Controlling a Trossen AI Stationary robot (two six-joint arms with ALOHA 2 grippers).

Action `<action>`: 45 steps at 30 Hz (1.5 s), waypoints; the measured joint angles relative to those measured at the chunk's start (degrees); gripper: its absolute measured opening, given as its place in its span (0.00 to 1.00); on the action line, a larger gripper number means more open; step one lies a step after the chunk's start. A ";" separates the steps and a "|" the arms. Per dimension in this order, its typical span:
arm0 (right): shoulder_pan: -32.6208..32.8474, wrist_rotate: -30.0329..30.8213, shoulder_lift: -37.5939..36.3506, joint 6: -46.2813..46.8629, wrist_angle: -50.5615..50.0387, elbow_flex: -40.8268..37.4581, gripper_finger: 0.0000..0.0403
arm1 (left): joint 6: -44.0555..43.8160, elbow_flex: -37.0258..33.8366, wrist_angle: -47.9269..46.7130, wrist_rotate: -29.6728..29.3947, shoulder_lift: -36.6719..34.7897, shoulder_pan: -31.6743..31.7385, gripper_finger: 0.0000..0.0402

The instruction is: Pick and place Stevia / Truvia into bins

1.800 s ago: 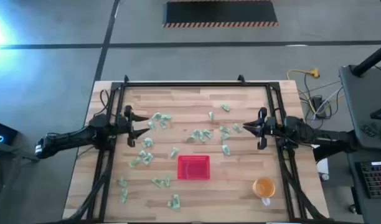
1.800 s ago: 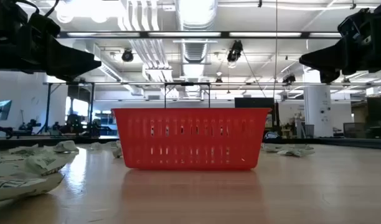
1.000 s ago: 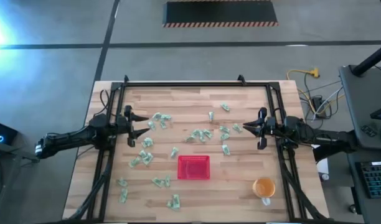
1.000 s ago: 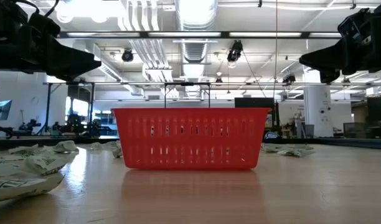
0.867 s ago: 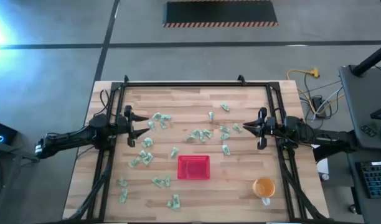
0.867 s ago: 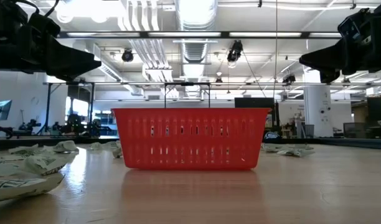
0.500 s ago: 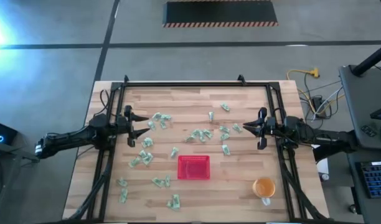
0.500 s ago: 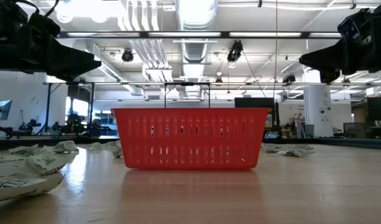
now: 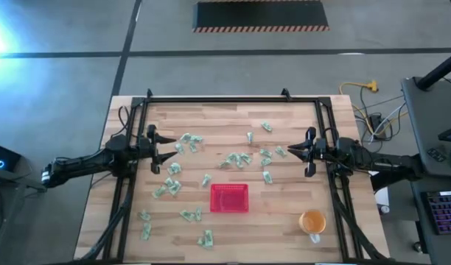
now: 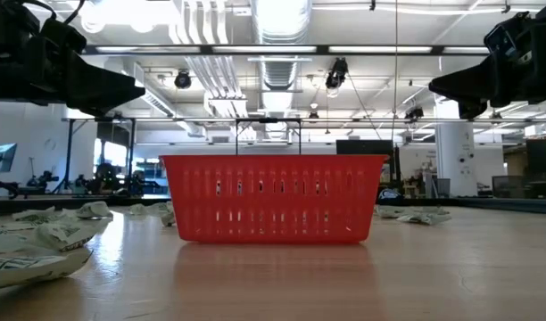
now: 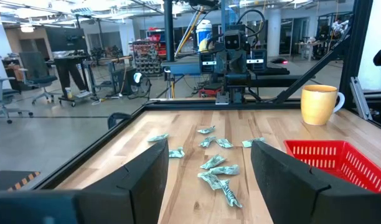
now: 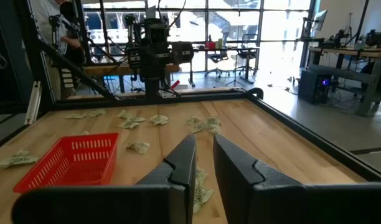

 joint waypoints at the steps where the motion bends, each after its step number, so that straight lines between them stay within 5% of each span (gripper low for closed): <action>1: 0.01 0.00 0.00 0.00 0.00 0.00 0.12 | -0.02 0.00 0.00 0.00 -0.01 0.01 0.53; 26: 0.01 0.00 0.02 0.28 5.20 0.00 0.12 | 0.00 0.00 0.00 0.02 -0.01 -0.01 0.53; 33: 0.02 0.00 -0.02 13.30 13.74 0.00 0.12 | 0.00 0.00 0.01 0.01 -0.01 0.00 0.53; 41: 0.02 0.00 0.35 3.09 11.13 0.00 0.12 | -0.97 0.00 2.98 0.02 0.02 0.01 0.53; 45: 0.02 -0.02 0.80 -0.37 7.29 0.00 0.12 | -9.58 0.00 7.89 0.02 0.01 0.01 0.53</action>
